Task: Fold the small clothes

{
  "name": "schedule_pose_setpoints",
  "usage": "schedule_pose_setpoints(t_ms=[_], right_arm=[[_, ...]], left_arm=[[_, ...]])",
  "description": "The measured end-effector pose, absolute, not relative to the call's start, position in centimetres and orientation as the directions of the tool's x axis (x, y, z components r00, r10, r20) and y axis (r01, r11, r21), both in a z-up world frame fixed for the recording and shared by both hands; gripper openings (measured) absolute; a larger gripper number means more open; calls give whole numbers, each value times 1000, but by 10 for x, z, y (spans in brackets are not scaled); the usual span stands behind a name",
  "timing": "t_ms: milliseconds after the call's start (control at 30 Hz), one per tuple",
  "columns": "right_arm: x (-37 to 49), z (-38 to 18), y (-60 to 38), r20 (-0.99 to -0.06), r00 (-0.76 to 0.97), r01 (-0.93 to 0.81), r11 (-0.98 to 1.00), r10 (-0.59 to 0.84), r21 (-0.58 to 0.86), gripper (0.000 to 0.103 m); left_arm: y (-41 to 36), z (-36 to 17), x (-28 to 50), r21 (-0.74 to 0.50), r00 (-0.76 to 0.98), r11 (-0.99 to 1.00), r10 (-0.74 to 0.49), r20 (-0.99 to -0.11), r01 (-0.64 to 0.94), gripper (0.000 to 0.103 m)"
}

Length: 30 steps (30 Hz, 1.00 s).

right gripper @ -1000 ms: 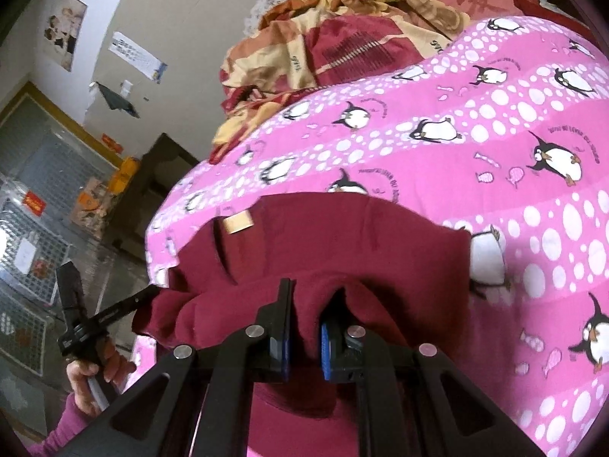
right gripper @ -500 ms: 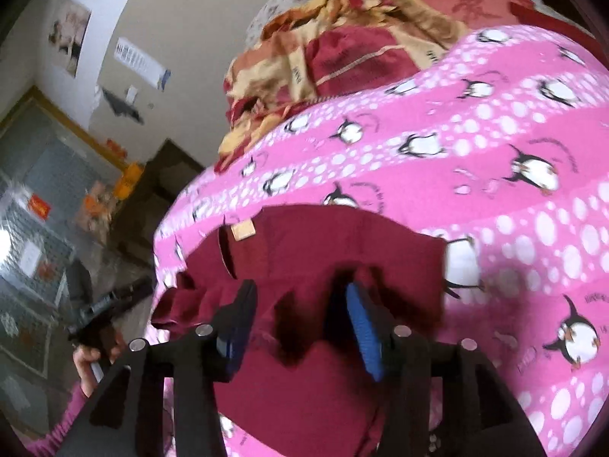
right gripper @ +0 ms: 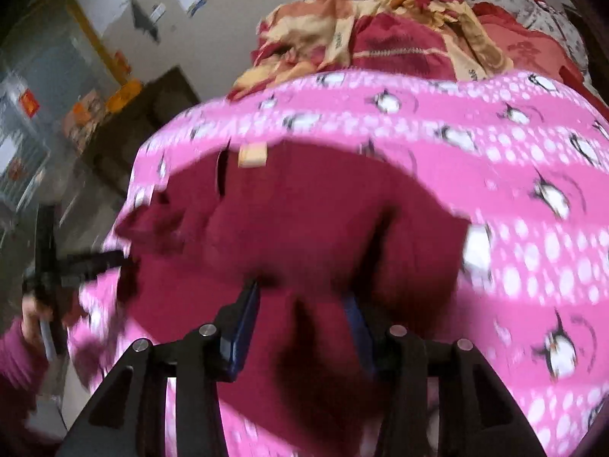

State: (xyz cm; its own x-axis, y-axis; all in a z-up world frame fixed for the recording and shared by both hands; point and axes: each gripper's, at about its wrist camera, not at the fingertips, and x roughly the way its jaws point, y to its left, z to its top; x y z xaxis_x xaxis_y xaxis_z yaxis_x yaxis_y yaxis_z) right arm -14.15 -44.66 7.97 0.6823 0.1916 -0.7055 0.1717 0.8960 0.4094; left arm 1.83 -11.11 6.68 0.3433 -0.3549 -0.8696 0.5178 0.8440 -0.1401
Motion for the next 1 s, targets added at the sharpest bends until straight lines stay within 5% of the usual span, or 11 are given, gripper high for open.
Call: schedule_pose_setpoints(t_ms=[233, 333, 800, 900, 1000], right_arm=[[-106, 86, -493, -669, 736, 348, 791, 102, 503, 51], [-126, 91, -486, -654, 742, 295, 805, 146, 515, 52], [-232, 48, -431, -773, 588, 212, 876, 239, 433, 56], [-229, 33, -423, -810, 548, 233, 892, 208, 387, 17], [-239, 36, -426, -803, 553, 225, 888, 222, 400, 9]], left_arm=[[-120, 78, 81, -262, 386, 912, -376, -843, 316, 70], [-111, 79, 73, -313, 353, 888, -427, -833, 336, 71], [-66, 49, -13, -194, 334, 869, -369, -867, 456, 71], [-67, 36, -20, -185, 316, 869, -354, -880, 460, 71], [-63, 33, -26, -193, 313, 869, -359, -879, 456, 71]])
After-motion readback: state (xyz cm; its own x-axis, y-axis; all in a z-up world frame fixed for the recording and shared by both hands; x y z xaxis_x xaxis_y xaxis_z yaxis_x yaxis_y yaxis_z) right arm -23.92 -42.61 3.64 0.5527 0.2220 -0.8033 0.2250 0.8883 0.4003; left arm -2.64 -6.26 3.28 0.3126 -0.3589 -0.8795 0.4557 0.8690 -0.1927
